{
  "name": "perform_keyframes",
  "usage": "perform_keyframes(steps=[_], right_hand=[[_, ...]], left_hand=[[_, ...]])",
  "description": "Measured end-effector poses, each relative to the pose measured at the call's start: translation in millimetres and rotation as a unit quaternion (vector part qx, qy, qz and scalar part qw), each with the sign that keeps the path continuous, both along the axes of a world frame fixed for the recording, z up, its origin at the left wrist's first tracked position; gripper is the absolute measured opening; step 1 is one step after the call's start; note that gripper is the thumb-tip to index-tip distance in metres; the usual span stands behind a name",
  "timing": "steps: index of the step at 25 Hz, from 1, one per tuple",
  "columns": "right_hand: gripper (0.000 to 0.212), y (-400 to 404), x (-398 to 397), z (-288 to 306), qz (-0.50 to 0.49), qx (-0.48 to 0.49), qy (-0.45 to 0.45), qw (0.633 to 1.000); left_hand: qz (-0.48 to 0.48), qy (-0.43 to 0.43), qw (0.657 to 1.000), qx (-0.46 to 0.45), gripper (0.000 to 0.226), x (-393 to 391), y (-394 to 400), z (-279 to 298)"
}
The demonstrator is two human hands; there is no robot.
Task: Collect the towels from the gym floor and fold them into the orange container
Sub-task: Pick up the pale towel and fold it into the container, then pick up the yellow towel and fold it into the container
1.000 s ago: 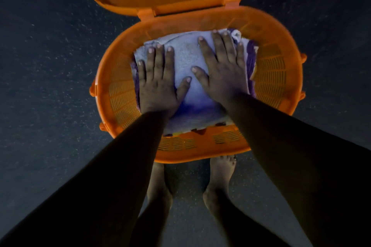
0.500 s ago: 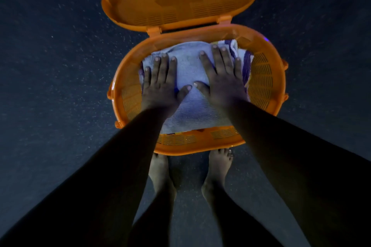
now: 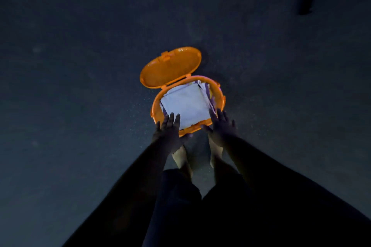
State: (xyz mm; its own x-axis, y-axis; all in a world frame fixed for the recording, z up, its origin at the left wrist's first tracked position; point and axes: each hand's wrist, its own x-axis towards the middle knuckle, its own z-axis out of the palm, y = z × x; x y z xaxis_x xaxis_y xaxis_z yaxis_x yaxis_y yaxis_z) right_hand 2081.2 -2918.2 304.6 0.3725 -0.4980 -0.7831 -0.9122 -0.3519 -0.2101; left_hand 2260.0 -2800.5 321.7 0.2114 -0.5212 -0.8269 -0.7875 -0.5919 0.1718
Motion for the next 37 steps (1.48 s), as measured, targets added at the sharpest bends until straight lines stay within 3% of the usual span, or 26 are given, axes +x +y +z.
perform_keyframes(steps=[3,6,14,20,25,37], right_hand=[[0.088,23.4,-33.9,104.3,-0.059,-0.011,-0.009,0.998],[0.087,54.3,-73.7,178.1,-0.135,-0.05,-0.007,0.99],[0.08,133.5,-202.4,294.2,-0.374,-0.15,-0.003,0.915],[0.077,201.1,-324.5,332.3,-0.503,-0.204,0.007,0.84],[0.081,273.2,-461.9,352.3,-0.596,-0.238,0.009,0.767],[0.086,467.2,-717.6,372.4,-0.795,-0.237,0.081,0.552]], left_hand=[[-0.063,0.003,0.998,-0.008,0.099,-14.8,4.0,99.7],[-0.155,0.01,0.986,-0.065,0.097,-37.7,1.2,164.6],[-0.434,0.018,0.88,-0.191,0.096,-160.4,-37.8,280.2],[-0.552,0.031,0.801,-0.229,0.099,-306.9,-34.9,319.1],[-0.63,0.051,0.732,-0.254,0.098,-472.7,2.1,344.5],[-0.792,0.128,0.544,-0.246,0.096,-822.8,120.4,366.7]])
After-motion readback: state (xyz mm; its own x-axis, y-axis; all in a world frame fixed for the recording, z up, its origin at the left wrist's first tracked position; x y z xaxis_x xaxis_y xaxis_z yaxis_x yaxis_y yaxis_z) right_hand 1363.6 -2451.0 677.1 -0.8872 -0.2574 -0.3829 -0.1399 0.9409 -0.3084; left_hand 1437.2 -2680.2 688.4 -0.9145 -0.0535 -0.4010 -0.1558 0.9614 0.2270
